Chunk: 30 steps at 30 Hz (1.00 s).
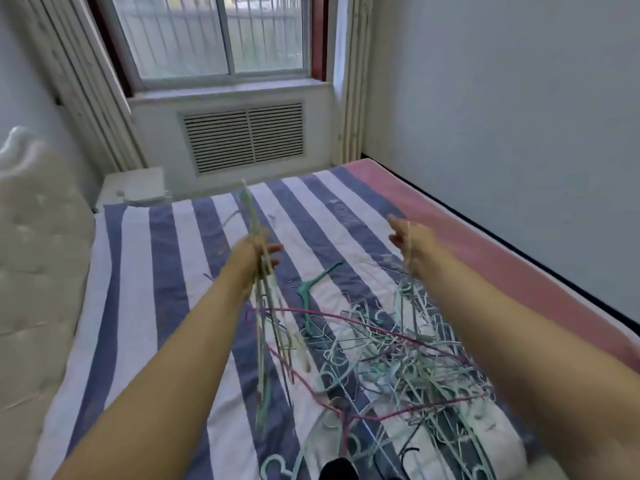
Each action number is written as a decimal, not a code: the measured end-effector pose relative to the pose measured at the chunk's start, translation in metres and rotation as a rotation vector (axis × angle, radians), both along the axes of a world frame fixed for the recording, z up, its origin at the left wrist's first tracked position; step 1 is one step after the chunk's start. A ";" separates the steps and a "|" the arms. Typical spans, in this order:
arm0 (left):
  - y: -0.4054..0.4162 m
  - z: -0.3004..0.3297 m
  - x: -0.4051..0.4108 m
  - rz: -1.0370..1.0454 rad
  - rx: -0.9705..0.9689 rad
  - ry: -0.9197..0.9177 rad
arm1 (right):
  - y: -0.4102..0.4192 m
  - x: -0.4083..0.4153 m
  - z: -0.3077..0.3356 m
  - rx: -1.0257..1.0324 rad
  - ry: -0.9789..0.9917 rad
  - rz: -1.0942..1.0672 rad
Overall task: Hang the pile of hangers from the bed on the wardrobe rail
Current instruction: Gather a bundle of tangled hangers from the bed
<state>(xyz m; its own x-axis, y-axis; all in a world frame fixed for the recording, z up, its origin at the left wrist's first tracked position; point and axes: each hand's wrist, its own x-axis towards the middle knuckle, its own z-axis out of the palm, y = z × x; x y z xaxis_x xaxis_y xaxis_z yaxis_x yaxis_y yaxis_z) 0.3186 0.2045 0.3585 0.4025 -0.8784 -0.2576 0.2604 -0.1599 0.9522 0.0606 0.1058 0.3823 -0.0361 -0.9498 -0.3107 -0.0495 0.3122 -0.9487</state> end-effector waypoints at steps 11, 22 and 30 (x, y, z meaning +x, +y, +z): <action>0.005 0.001 -0.099 -0.508 -0.061 -0.676 | 0.046 0.050 -0.022 -0.130 -0.236 0.006; -0.018 -0.013 -0.140 -0.532 -0.111 -0.560 | 0.024 0.026 -0.020 -0.027 -0.450 0.193; -0.032 -0.035 -0.168 -0.460 -0.017 -0.650 | -0.021 0.000 -0.028 0.170 0.232 0.384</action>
<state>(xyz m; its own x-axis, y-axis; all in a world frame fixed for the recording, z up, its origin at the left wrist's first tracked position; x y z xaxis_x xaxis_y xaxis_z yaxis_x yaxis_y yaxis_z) 0.1509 0.1727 0.3237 0.0637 -0.9947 -0.0810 -0.4372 -0.1007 0.8937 0.0610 0.0853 0.3546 0.2207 -0.8443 -0.4884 -0.3962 0.3800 -0.8359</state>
